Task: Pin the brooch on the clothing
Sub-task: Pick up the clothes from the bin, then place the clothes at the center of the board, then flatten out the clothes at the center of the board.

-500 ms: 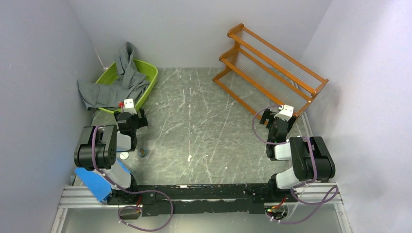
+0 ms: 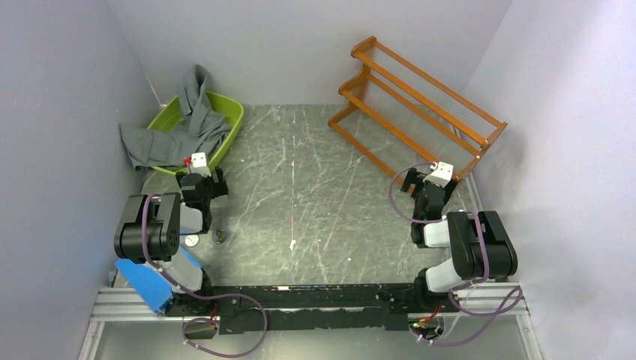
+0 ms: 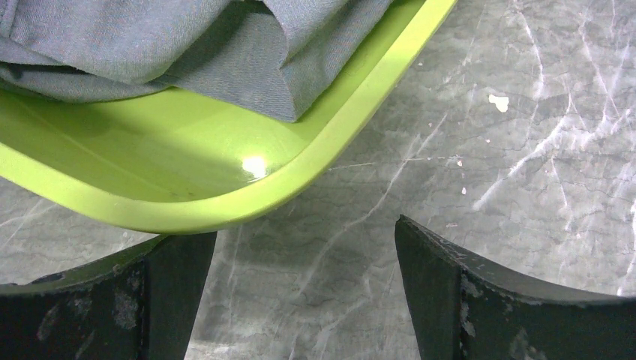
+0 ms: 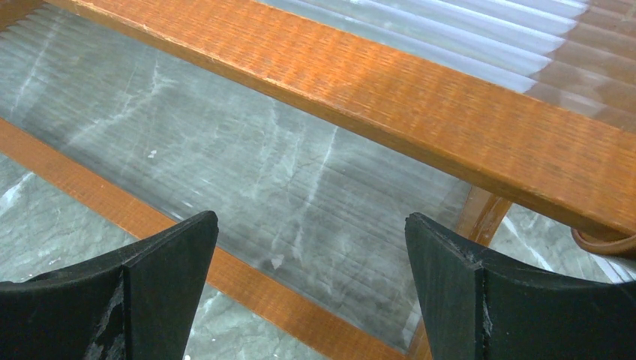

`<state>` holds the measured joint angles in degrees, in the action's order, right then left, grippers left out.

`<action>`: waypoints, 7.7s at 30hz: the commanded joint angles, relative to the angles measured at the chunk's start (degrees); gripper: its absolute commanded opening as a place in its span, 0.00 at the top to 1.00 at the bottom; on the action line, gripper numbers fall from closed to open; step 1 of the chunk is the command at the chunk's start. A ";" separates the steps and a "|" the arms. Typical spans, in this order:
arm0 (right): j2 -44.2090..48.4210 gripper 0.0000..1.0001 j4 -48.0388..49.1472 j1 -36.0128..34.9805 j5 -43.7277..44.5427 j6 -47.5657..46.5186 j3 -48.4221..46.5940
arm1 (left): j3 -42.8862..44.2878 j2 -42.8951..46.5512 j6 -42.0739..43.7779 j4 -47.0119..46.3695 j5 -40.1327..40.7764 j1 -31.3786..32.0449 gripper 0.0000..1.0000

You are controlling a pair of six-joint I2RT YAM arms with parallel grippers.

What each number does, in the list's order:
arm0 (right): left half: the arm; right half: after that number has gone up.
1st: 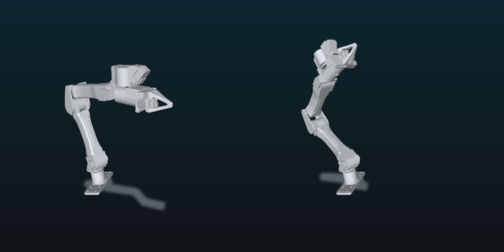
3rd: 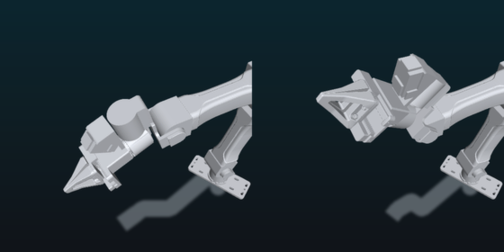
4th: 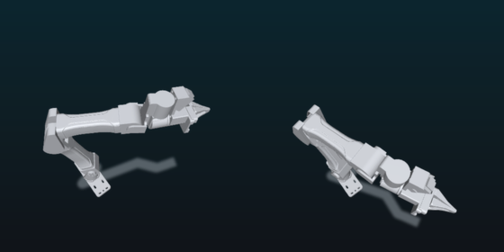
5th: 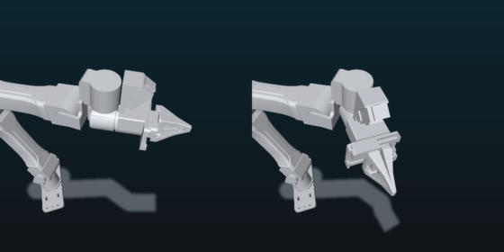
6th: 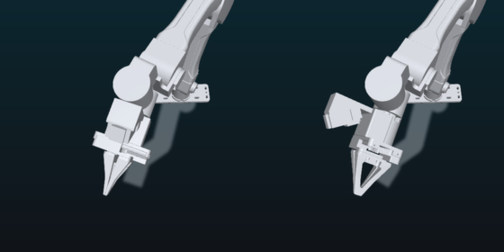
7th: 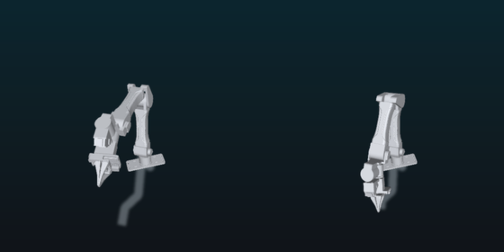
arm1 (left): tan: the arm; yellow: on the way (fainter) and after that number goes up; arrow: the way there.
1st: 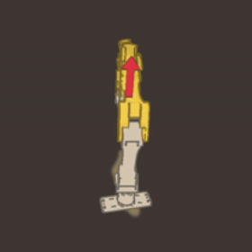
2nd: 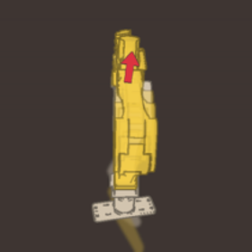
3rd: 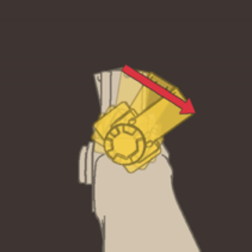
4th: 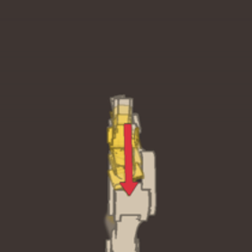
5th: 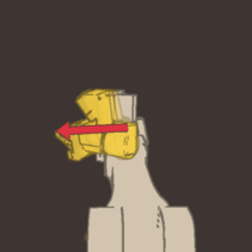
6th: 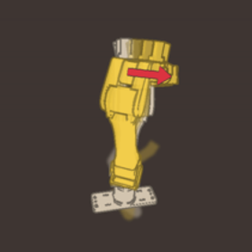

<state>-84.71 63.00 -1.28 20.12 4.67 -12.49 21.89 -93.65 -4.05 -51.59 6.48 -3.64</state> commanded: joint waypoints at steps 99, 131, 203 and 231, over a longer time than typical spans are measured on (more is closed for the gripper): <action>19.40 0.00 -62.80 3.93 -44.48 26.53 -26.03 | 61.51 -19.66 -39.92 64.66 -25.22 -13.64 0.62; 24.00 0.00 -77.77 3.03 -45.09 24.14 -40.89 | 88.75 6.77 -33.33 71.94 -32.93 36.21 0.97; 18.53 0.00 -74.46 -1.97 -52.66 23.38 -31.94 | 11.40 20.16 -53.45 88.11 -2.35 -2.80 0.54; 19.36 0.00 -78.05 -3.73 -49.94 19.79 -34.93 | 11.14 42.35 -46.97 79.66 -23.41 1.32 0.05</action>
<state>-66.04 -15.07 -4.69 -31.05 26.09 -44.10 35.59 -55.09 -49.23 34.44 -9.54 -6.85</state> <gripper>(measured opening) 0.997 0.941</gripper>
